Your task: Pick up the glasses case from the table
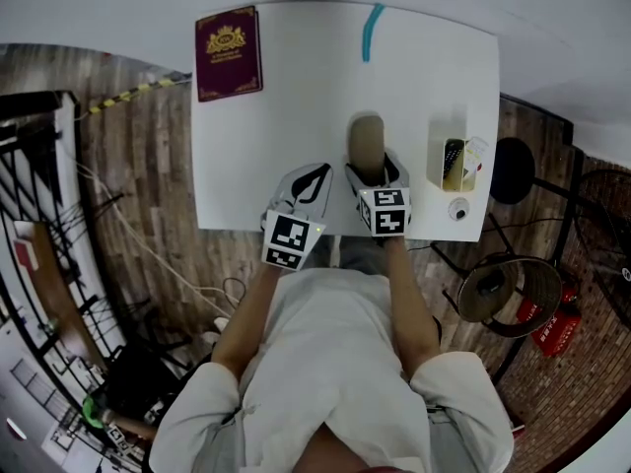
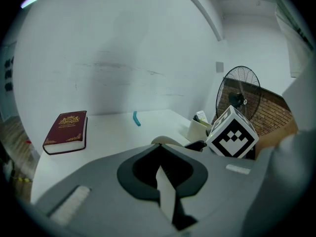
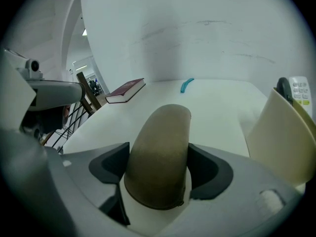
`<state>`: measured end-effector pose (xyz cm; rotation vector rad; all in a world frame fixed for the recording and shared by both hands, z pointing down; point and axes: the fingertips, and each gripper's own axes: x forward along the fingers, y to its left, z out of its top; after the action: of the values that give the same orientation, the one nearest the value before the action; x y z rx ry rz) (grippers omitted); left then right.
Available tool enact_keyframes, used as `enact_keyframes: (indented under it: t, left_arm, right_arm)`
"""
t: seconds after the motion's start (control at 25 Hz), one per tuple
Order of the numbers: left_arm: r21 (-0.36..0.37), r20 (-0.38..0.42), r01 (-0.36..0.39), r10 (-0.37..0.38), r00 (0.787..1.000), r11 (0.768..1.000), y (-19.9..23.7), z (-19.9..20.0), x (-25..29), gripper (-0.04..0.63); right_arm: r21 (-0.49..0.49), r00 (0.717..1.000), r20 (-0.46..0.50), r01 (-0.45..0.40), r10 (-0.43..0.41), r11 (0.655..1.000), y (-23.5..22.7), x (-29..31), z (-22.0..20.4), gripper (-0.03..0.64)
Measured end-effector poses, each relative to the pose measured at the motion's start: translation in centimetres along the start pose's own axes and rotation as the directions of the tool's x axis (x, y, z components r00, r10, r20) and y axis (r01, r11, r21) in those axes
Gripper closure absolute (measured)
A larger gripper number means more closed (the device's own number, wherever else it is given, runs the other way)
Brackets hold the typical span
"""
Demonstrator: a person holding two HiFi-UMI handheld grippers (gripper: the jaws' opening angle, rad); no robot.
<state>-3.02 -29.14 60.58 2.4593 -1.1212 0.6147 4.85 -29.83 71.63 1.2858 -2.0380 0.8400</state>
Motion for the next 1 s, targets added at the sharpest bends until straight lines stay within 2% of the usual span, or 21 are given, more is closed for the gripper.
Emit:
enact_keyframes:
  t: [0.44, 0.84, 1.0]
  left_arm:
    - [0.027, 0.061, -0.016, 0.014, 0.998, 1.0, 0.3, 1.2, -2.8, 0.577]
    - [0.07, 0.156, -0.011, 0.0, 0.988, 0.997, -0.7, 3.5, -6.2, 0.577]
    - [0.085, 0.208, -0.012, -0.006, 0.978, 0.996, -1.5, 4.9, -8.2, 0.577]
  right_arm:
    - [-0.037, 0.982, 0.188, -0.011, 0.018, 0.999, 2.0, -6.1, 4.4, 0.249]
    - [-0.091, 0.936, 0.353, 0.037, -0.002, 0.995, 3.7, -13.6, 7.9, 0.249]
    - [-0.105, 0.908, 0.42, 0.058, -0.008, 0.993, 4.8, -17.1, 8.9, 0.249]
